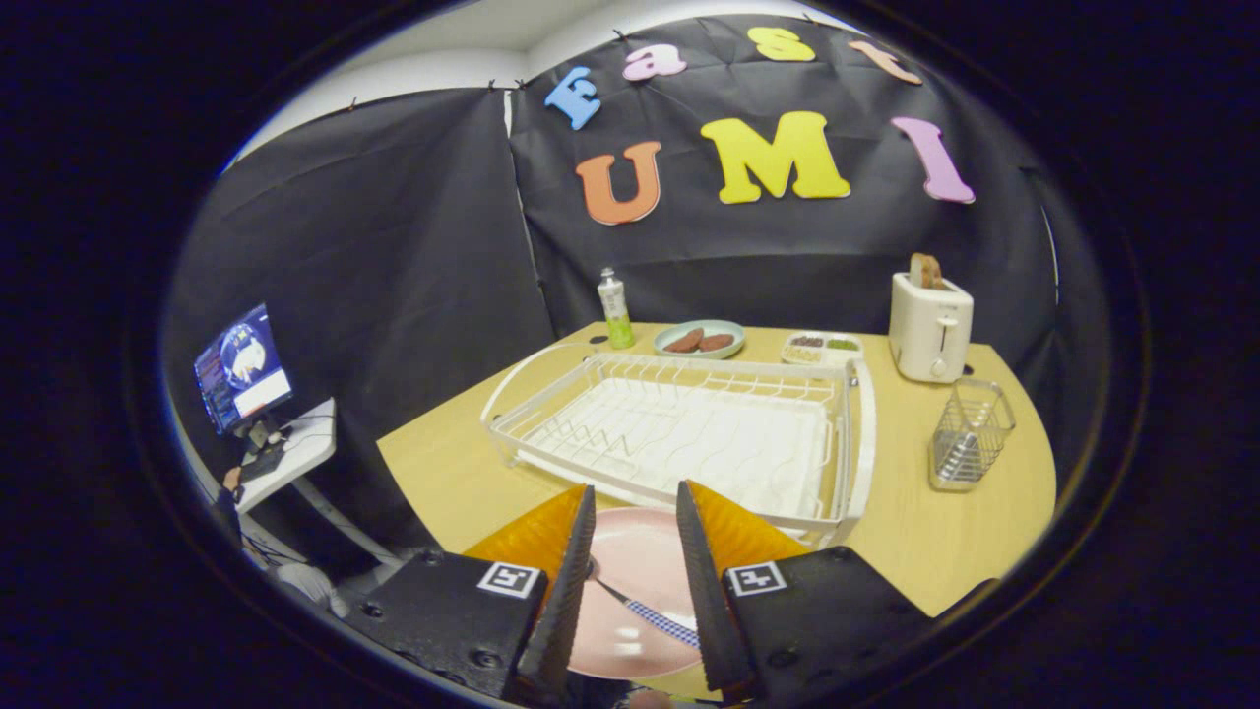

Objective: Take the plate from the dish rack, then take the spoon from the basket and place it into the plate.

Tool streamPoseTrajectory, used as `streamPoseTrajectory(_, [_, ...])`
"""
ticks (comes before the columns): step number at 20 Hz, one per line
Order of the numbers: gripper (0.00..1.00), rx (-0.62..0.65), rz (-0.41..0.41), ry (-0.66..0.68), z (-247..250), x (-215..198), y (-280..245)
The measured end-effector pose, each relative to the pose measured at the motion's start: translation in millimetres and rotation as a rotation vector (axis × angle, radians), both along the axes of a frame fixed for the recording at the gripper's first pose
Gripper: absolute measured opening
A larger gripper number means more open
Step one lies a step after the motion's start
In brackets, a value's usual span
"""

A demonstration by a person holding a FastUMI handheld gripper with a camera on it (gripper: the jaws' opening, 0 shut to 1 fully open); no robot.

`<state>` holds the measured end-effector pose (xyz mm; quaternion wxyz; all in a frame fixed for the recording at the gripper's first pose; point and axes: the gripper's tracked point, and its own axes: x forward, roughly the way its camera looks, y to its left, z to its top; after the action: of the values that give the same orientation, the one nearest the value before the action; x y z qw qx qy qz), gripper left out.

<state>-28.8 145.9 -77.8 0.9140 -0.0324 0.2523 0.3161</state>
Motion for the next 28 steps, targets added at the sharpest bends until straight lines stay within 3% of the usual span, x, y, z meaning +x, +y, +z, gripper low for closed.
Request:
streamPoseTrajectory(4, [0.90, 0.011, -0.109, -0.163, 29, 9, -9])
streamPoseTrajectory(6, [0.99, 0.023, -0.130, -0.209, 36, 2, -10])
streamPoseTrajectory(16, [1.00, 0.058, -0.237, -0.395, 65, -35, -19])
streamPoseTrajectory(23, [1.00, 0.105, -0.390, -0.414, 70, -39, -51])
streamPoseTrajectory(28, [1.00, 0.128, -0.434, -0.405, 75, -42, -58])
